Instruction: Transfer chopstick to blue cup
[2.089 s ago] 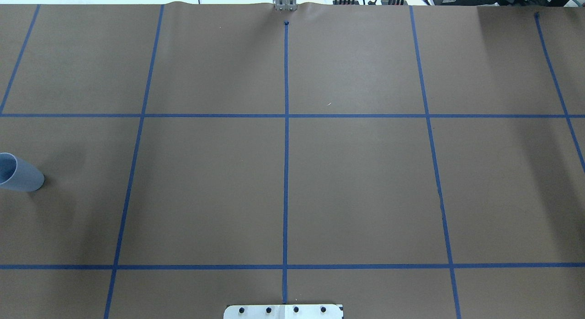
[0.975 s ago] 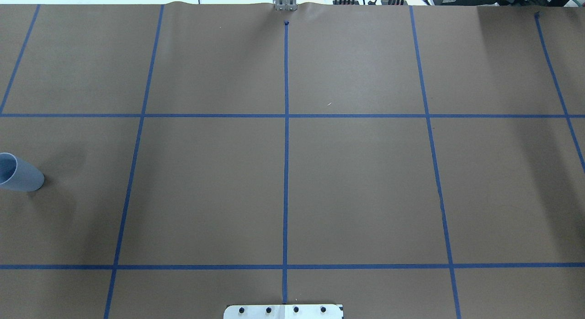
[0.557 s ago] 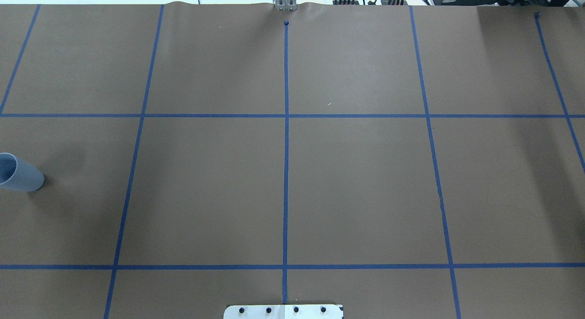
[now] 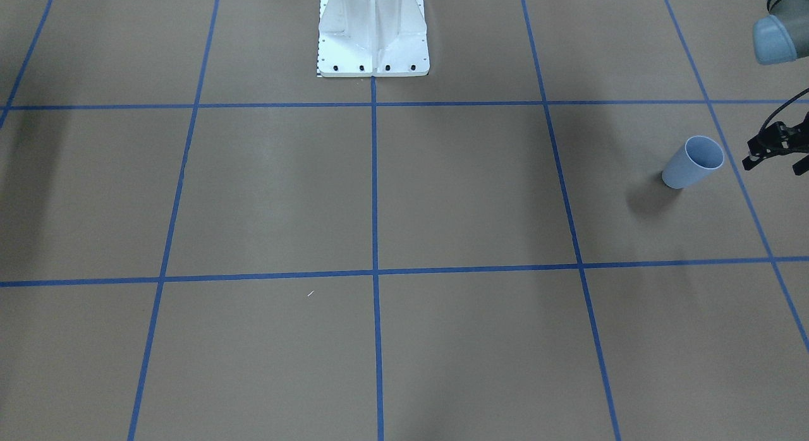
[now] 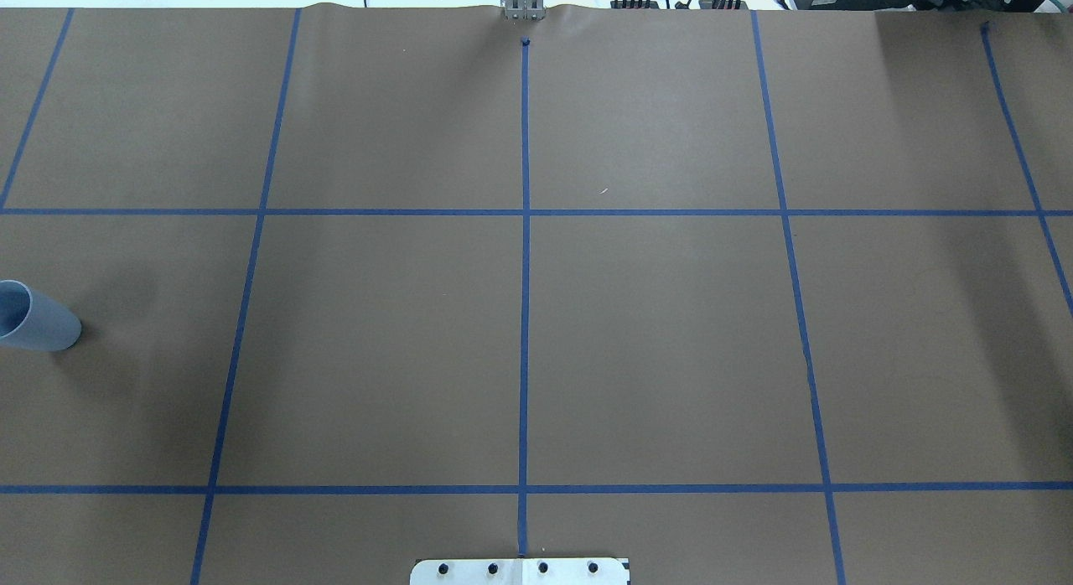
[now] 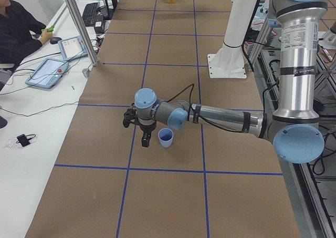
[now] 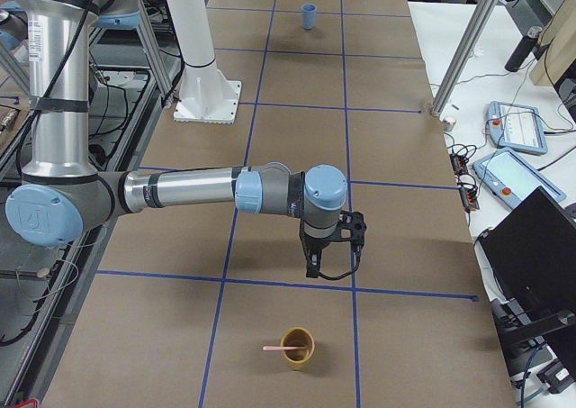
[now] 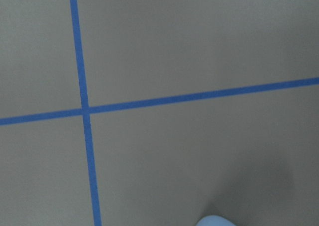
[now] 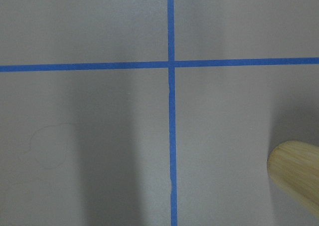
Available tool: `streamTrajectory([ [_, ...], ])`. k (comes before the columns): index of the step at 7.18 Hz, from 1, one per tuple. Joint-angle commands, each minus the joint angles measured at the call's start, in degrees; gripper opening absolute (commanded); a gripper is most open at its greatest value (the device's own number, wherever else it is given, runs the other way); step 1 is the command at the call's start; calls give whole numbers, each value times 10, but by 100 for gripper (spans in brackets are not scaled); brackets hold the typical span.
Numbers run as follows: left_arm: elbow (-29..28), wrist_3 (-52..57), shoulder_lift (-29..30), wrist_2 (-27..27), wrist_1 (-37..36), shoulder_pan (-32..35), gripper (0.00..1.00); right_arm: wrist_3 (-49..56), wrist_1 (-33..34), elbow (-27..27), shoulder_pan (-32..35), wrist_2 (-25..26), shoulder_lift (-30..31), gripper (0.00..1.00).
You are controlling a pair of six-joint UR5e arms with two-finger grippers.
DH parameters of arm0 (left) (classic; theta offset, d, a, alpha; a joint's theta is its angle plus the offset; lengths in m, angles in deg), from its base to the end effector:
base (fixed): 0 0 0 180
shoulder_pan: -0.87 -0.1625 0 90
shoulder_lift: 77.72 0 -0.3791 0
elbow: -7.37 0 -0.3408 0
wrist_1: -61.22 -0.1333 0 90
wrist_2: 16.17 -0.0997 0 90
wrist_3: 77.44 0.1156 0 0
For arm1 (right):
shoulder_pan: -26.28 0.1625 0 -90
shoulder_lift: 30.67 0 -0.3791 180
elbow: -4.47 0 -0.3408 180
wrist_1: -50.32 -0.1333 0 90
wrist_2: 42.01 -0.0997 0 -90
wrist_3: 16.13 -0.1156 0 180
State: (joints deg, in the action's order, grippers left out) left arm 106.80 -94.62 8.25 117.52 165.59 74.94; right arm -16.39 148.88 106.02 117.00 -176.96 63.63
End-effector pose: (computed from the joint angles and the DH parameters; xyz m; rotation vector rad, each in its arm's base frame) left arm 0.0679 -0.4327 0.5535 0.0994 0.8168 0.1110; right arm 0.0567 -0.4068 0.5816 -0.0185 -0.7846 0.0252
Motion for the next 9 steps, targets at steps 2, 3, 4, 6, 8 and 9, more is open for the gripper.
streamTrajectory([
  [2,-4,-4,-25,4,23,-37,99,0,-1,1,0,4,-2,100],
  [3,-6,-3,-29,4,23,-39,99,0,-1,1,0,6,-3,100],
  [4,-6,-1,-34,4,24,-41,99,0,0,1,0,6,-3,100],
  [6,-6,-4,-35,4,23,-61,99,0,1,1,0,4,-2,100],
  [8,-15,-4,-34,4,22,-77,99,0,2,1,0,5,-2,100],
  [9,-20,-4,-33,4,22,-86,98,0,2,1,0,6,-2,100],
])
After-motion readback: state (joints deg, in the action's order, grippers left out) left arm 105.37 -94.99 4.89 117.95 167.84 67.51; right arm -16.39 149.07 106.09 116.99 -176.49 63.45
